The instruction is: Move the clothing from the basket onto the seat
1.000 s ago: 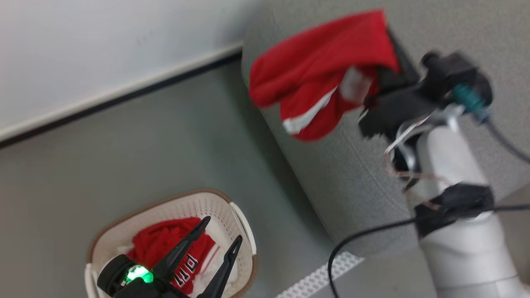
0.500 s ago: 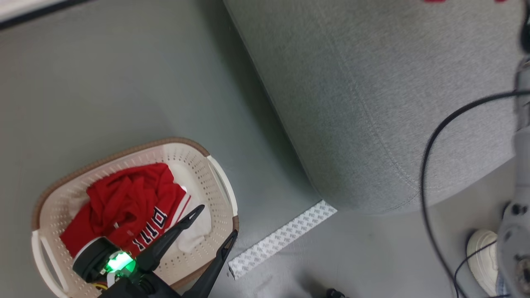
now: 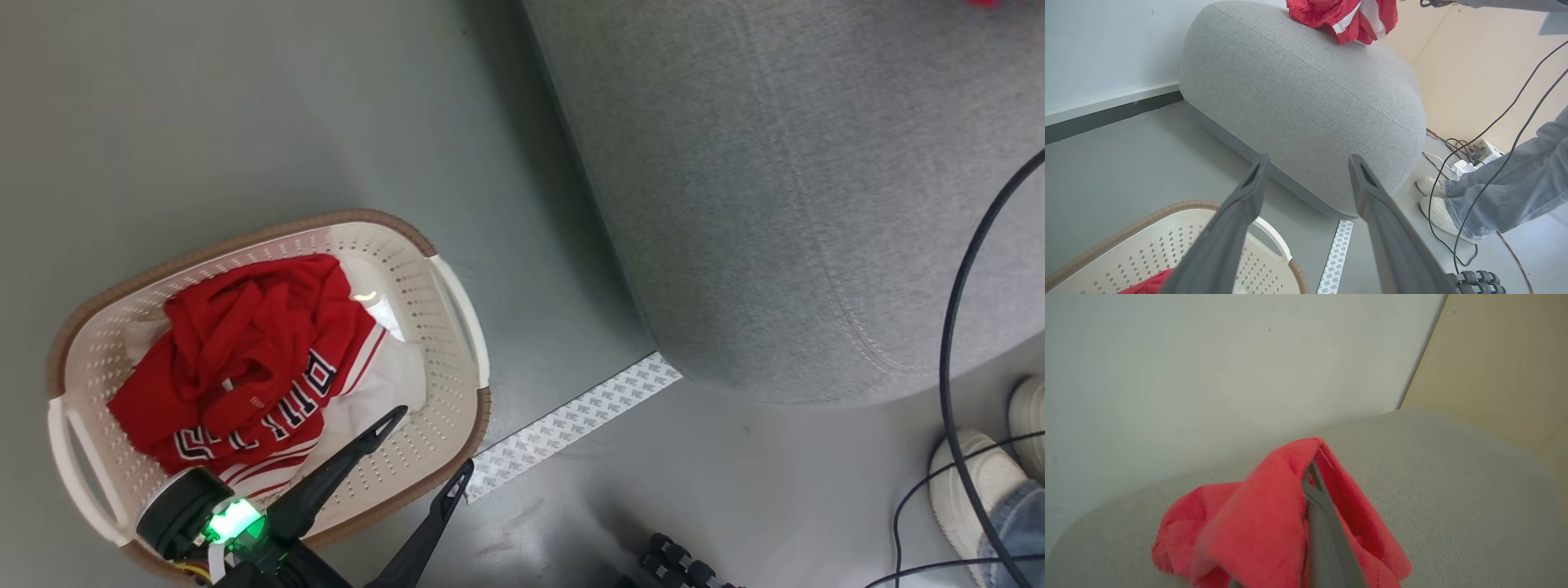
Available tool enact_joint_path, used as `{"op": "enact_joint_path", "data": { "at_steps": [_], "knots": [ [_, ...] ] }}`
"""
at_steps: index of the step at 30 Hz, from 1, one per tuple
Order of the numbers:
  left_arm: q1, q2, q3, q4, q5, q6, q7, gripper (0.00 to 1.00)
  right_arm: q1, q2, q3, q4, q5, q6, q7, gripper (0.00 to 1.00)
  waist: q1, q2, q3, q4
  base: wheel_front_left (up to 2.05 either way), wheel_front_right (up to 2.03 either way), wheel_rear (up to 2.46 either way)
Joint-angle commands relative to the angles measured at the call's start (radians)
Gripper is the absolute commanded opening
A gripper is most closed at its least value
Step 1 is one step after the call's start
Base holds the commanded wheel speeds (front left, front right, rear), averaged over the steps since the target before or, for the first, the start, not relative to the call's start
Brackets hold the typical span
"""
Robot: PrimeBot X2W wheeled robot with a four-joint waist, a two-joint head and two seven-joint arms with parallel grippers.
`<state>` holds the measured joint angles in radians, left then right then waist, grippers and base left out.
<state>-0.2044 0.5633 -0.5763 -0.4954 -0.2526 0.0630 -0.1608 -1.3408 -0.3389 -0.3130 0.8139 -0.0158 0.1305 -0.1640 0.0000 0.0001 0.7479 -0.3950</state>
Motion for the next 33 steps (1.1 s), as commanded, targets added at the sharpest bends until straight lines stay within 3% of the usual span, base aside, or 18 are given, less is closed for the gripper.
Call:
{"op": "enact_joint_path", "data": {
  "at_steps": [1,6,10,19,26,33],
  "knots": [
    [0.000,0.003,0.001,0.003,0.012,-0.003,-0.009,1.00,0.024,-0.025,-0.029,0.043,-0.030,0.000,-0.004,1.00,0.0000,-0.0001,0.005,0.028,0.00,0.00,0.00],
    [-0.017,-0.016,-0.001,0.030,-0.013,-0.008,-0.023,1.00,0.047,-0.033,-0.068,0.151,-0.115,0.000,0.040,1.00,0.0000,-0.0001,-0.010,0.043,0.00,0.00,0.00],
    [-0.028,-0.042,-0.021,0.069,-0.031,-0.024,-0.043,1.00,0.074,-0.005,-0.080,0.187,-0.162,0.000,0.029,1.00,0.0000,-0.0001,-0.045,0.055,0.00,0.00,0.00],
    [-0.036,-0.100,-0.074,0.212,-0.047,-0.066,-0.083,1.00,0.172,0.032,-0.077,0.208,-0.228,0.000,-0.015,1.00,0.0000,-0.0001,-0.218,0.088,0.00,0.00,0.00],
    [0.003,-0.193,-0.057,0.333,-0.088,-0.054,-0.106,1.00,0.339,0.088,-0.109,0.178,-0.232,0.000,-0.062,1.00,0.0000,-0.0001,-0.414,0.141,0.00,0.00,0.00],
    [0.060,-0.297,0.021,0.388,-0.079,-0.032,-0.106,1.00,0.513,0.163,-0.108,0.072,-0.207,0.000,-0.088,1.00,0.0000,-0.0001,-0.566,0.215,0.00,0.00,0.00]
  ]
}}
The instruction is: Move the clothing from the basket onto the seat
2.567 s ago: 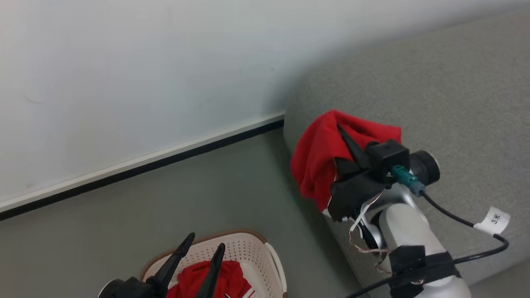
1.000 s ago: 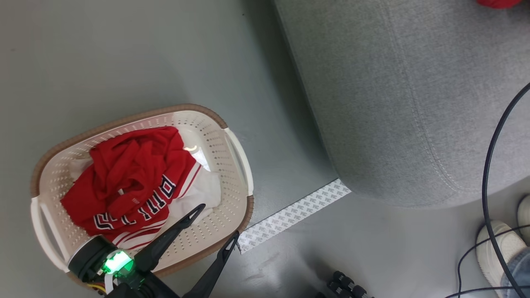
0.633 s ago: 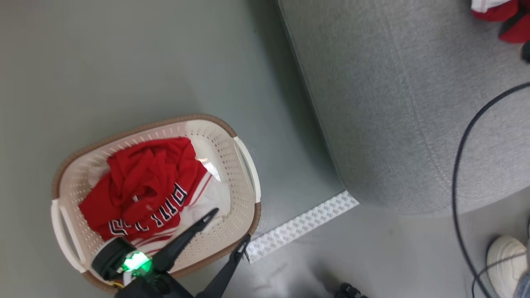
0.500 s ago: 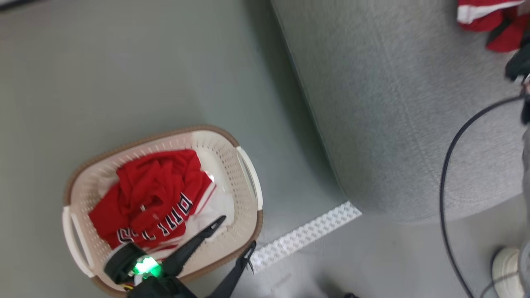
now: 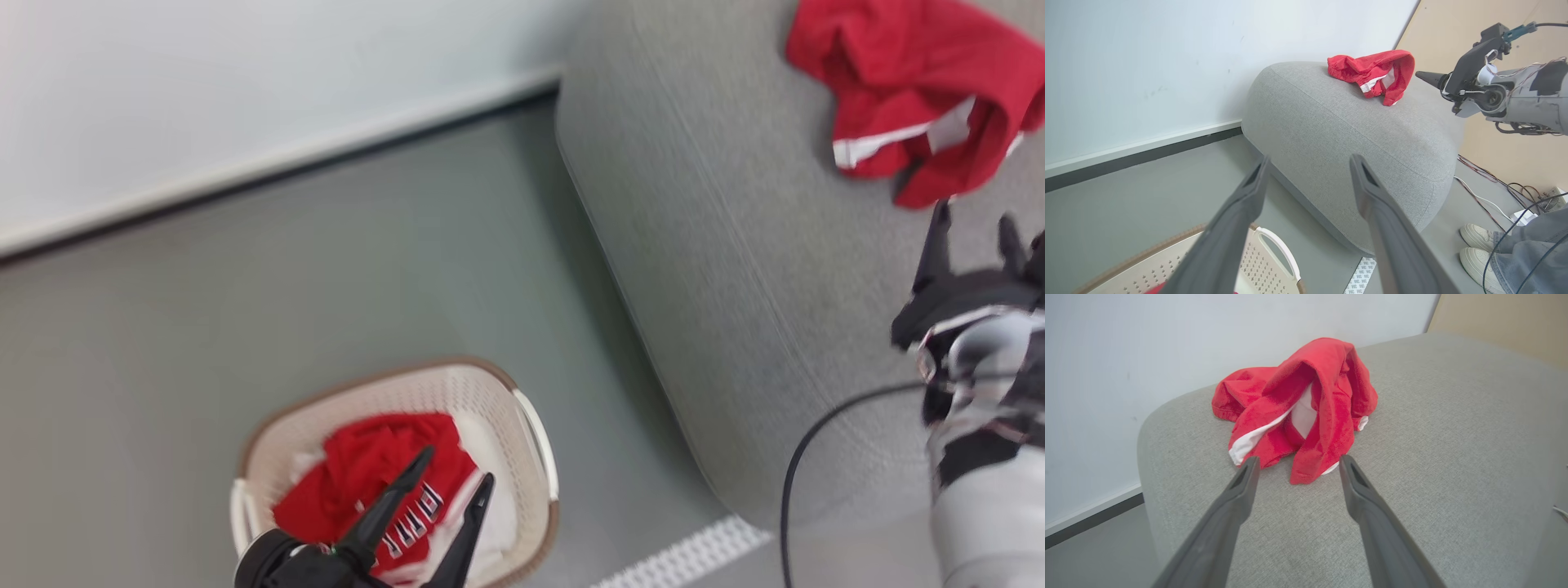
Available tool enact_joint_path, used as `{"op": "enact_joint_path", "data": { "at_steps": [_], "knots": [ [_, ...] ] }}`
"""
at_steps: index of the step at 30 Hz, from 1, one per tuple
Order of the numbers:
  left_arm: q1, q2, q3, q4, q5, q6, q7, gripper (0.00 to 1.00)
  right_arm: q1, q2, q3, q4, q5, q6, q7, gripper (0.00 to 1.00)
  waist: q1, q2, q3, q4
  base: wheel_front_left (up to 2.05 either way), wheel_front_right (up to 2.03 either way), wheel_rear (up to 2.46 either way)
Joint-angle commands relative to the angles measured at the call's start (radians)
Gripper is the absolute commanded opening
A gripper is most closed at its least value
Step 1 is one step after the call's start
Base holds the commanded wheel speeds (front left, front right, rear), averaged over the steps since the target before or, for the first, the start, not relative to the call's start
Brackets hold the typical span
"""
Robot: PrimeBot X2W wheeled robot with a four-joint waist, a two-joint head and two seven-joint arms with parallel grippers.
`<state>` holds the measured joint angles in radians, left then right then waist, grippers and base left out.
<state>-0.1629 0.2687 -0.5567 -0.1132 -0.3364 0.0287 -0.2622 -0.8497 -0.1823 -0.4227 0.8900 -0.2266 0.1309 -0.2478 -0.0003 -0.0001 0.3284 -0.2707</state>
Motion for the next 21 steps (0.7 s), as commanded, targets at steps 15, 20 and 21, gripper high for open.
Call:
{"op": "enact_joint_path", "data": {
  "at_steps": [15,20,21],
  "knots": [
    [0.090,-0.117,0.238,0.167,0.013,0.066,-0.003,1.00,0.415,0.130,0.063,-0.437,0.183,0.000,-0.016,1.00,0.0003,0.0001,-0.339,0.296,0.00,0.00,0.00],
    [0.078,-0.135,0.320,0.189,0.014,0.068,-0.004,1.00,0.547,0.132,0.141,-0.539,0.216,0.000,-0.004,1.00,0.0003,0.0001,-0.365,0.365,0.00,0.00,0.00],
    [0.078,-0.136,0.336,0.194,0.021,0.068,-0.003,1.00,0.570,0.132,0.159,-0.551,0.223,0.000,-0.003,1.00,0.0003,0.0001,-0.369,0.375,0.00,0.00,0.00]
  ]
}}
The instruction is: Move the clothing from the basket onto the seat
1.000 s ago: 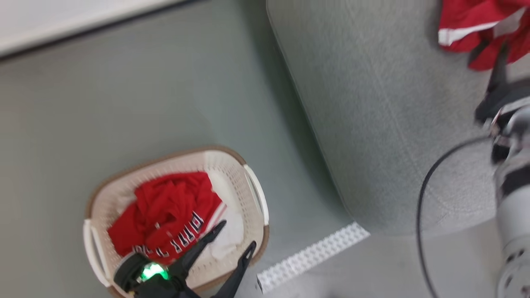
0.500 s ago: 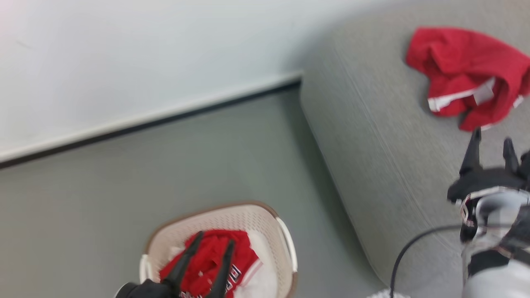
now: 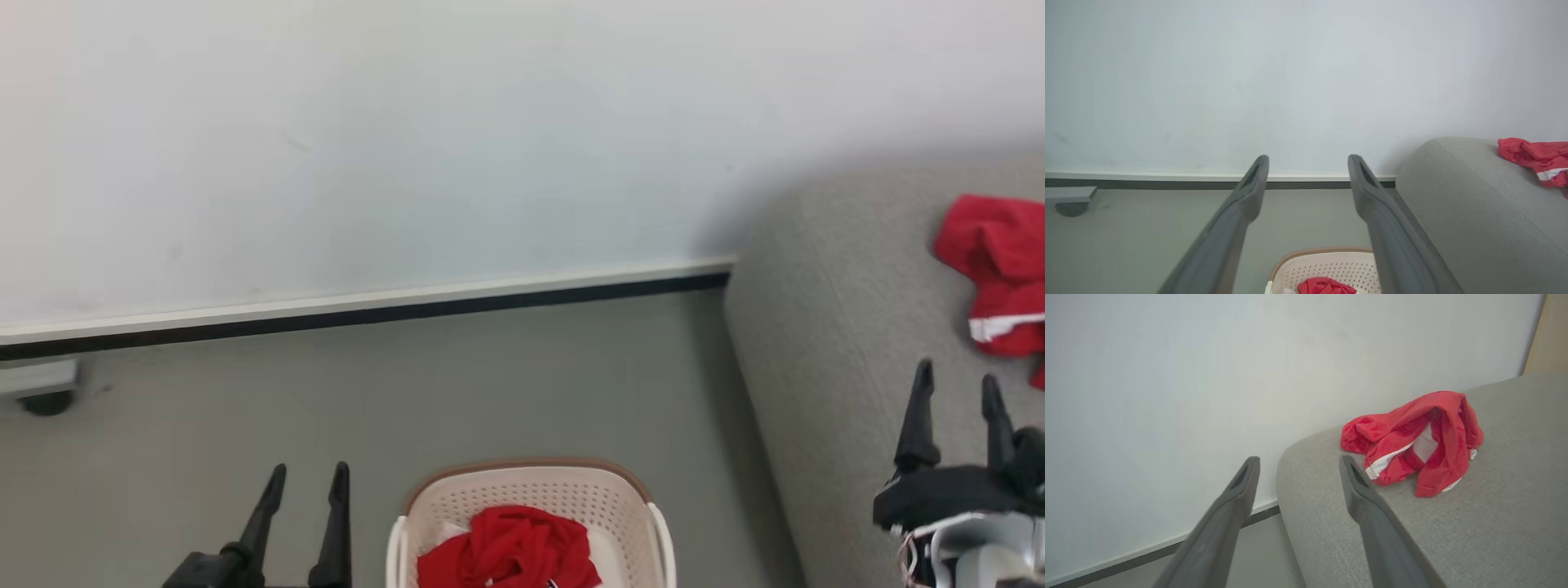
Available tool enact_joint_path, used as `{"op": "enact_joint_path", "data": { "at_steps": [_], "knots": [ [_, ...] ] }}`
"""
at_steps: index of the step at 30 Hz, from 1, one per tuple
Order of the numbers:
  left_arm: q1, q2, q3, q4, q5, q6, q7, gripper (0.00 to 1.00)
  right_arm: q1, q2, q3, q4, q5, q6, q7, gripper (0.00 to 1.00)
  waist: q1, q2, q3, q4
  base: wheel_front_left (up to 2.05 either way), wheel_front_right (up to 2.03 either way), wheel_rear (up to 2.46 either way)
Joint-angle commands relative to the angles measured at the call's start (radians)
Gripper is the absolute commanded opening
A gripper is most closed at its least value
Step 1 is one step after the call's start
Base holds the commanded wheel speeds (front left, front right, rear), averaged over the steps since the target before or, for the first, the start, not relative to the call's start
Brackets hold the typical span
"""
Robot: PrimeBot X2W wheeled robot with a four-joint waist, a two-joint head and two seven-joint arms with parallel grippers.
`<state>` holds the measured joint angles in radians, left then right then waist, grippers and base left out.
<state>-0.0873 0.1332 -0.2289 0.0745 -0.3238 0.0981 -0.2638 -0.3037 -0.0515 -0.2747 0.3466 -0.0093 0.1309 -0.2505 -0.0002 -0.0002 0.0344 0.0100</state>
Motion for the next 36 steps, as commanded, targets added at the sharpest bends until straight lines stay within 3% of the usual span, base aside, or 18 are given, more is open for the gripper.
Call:
{"op": "enact_joint_path", "data": {
  "at_steps": [1,15,36],
  "knots": [
    [0.002,-0.003,0.022,0.004,0.017,-0.003,-0.002,1.00,0.047,0.002,0.029,-0.016,0.010,0.000,0.000,1.00,0.0002,0.0002,-0.080,0.105,0.00,0.00,0.00],
    [0.081,-0.017,0.123,-0.003,0.152,-0.042,-0.002,1.00,0.222,0.001,0.289,-0.117,-0.013,0.000,-0.009,1.00,0.0002,0.0002,-0.113,0.139,0.00,0.00,0.00],
    [0.145,-0.051,0.194,-0.007,0.230,-0.121,-0.002,1.00,0.385,0.001,0.344,-0.225,0.010,0.000,-0.015,1.00,0.0002,0.0002,-0.089,0.100,0.00,0.00,0.00]
  ]
}}
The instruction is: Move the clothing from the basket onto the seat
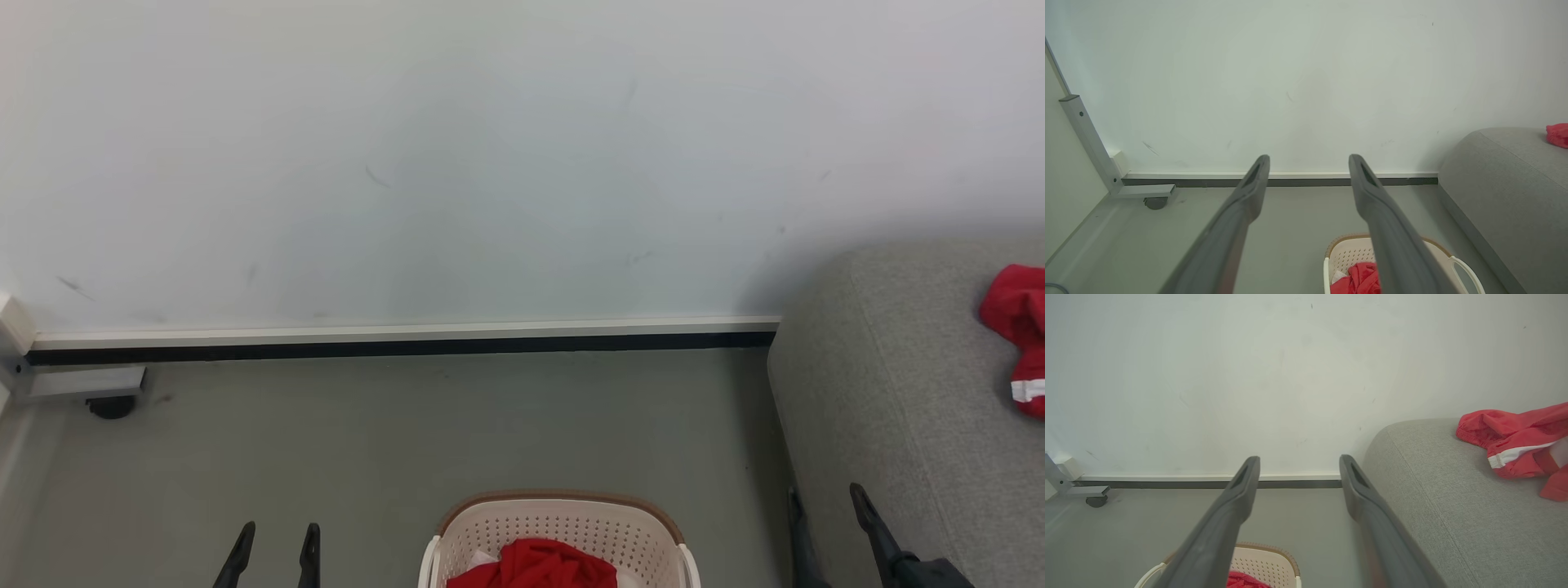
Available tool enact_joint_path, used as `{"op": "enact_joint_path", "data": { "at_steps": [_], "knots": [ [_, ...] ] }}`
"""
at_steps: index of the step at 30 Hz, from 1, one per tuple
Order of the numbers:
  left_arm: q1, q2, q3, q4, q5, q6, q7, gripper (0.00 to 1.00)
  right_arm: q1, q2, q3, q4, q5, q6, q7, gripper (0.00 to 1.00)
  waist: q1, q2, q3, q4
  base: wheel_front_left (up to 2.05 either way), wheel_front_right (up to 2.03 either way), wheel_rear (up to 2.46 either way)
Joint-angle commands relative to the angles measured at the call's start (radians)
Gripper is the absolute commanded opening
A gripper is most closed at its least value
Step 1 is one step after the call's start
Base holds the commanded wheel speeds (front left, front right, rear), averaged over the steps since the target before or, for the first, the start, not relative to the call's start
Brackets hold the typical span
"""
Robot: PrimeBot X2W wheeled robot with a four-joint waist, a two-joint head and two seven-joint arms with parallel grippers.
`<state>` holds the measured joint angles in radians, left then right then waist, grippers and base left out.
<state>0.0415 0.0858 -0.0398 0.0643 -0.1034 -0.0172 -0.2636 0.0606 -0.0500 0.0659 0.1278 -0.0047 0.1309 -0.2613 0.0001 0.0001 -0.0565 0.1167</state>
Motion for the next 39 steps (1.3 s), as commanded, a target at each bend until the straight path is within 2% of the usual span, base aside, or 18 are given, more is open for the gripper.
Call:
{"op": "enact_joint_path", "data": {
  "at_steps": [1,10,28,33,39],
  "knots": [
    [0.018,-0.004,0.009,0.003,0.013,-0.007,-0.002,1.00,0.020,-0.001,0.005,-0.011,0.009,0.000,-0.004,1.00,-0.0001,-0.0001,0.003,-0.010,0.00,0.00,0.00],
    [0.022,-0.017,0.012,-0.008,0.027,-0.028,-0.002,1.00,0.007,-0.001,0.006,-0.020,-0.011,0.000,-0.005,1.00,-0.0001,-0.0001,0.011,-0.028,0.00,0.00,0.00],
    [0.010,-0.030,0.014,0.016,0.043,-0.043,-0.002,1.00,-0.006,-0.001,0.019,-0.011,-0.007,0.000,-0.005,1.00,-0.0001,-0.0001,0.027,-0.050,0.00,0.00,0.00],
    [-0.012,-0.032,-0.008,0.032,0.040,-0.053,-0.002,1.00,-0.025,-0.001,0.034,-0.010,-0.008,0.000,-0.005,1.00,-0.0001,-0.0001,0.045,-0.090,0.00,0.00,0.00],
    [-0.055,-0.034,-0.044,0.060,0.040,-0.062,-0.002,1.00,-0.049,-0.001,0.049,-0.024,-0.011,0.000,-0.005,1.00,-0.0001,-0.0001,0.099,-0.177,0.00,0.00,0.00]
  ]
}}
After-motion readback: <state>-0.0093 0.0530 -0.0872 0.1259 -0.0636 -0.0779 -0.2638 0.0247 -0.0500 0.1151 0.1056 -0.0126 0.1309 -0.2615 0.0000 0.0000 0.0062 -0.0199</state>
